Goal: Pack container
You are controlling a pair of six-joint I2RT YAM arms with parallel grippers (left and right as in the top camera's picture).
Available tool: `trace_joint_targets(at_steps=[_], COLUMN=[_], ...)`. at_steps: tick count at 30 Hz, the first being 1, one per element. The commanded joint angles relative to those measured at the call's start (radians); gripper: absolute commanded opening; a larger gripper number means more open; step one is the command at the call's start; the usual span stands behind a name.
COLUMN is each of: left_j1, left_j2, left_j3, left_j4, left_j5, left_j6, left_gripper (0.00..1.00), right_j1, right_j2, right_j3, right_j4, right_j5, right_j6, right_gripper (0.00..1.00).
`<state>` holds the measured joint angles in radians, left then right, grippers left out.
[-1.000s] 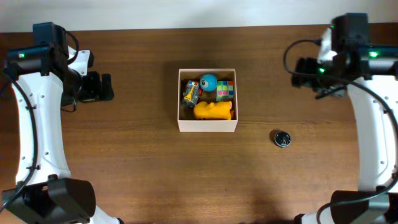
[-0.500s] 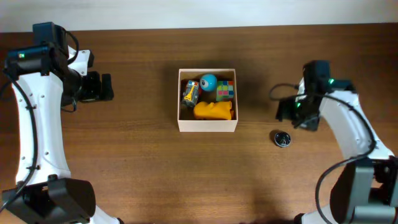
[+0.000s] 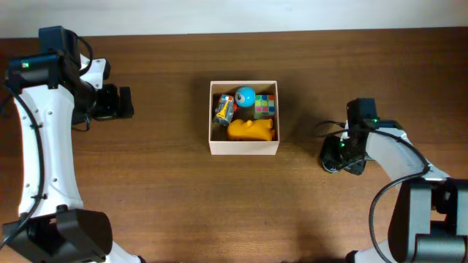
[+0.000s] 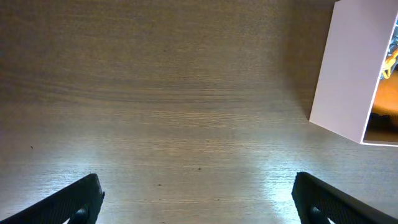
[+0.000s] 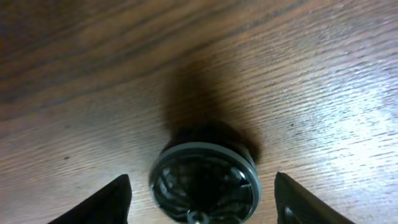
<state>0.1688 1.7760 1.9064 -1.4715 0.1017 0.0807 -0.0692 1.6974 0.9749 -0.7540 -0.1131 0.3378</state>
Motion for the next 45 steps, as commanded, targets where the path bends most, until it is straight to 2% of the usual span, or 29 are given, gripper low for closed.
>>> trace_joint_targets(at_steps=[1,6,25,31,37,45], left_j1=[0.004,0.004,0.004,0.004,0.004,0.004], left_j2=[-0.003,-0.003,-0.003,-0.003,-0.003,-0.003], left_j3=[-0.004,-0.004,-0.004,-0.004,-0.004,-0.004], left_j4=[0.002,0.002,0.002,0.002,0.002,0.002], left_j5=[0.008,0.008,0.008,0.008,0.008,0.008], left_j6=[-0.013,-0.013,-0.013,-0.013,-0.013,-0.013], left_gripper=[0.99,0.99,0.99,0.99,0.99,0.99], right_j1=[0.002,0.003,0.027,0.030,0.030,0.035], right_j2=[-0.002,-0.002,0.032,0.059,0.048,-0.053], right_j3=[-0.021,-0.021,-0.024,-0.024,-0.003,0.160], right_j4=[0.019,0.046,0.063,0.071,0.079,-0.069], right_j5=[0.020,0.024,0.050,0.071,0.069,0.000], right_j6=[0.012,0.012,0.012,0.012,0.011,-0.019], right_gripper=[0.67,0.57,0.57,0.47,0.47,0.47])
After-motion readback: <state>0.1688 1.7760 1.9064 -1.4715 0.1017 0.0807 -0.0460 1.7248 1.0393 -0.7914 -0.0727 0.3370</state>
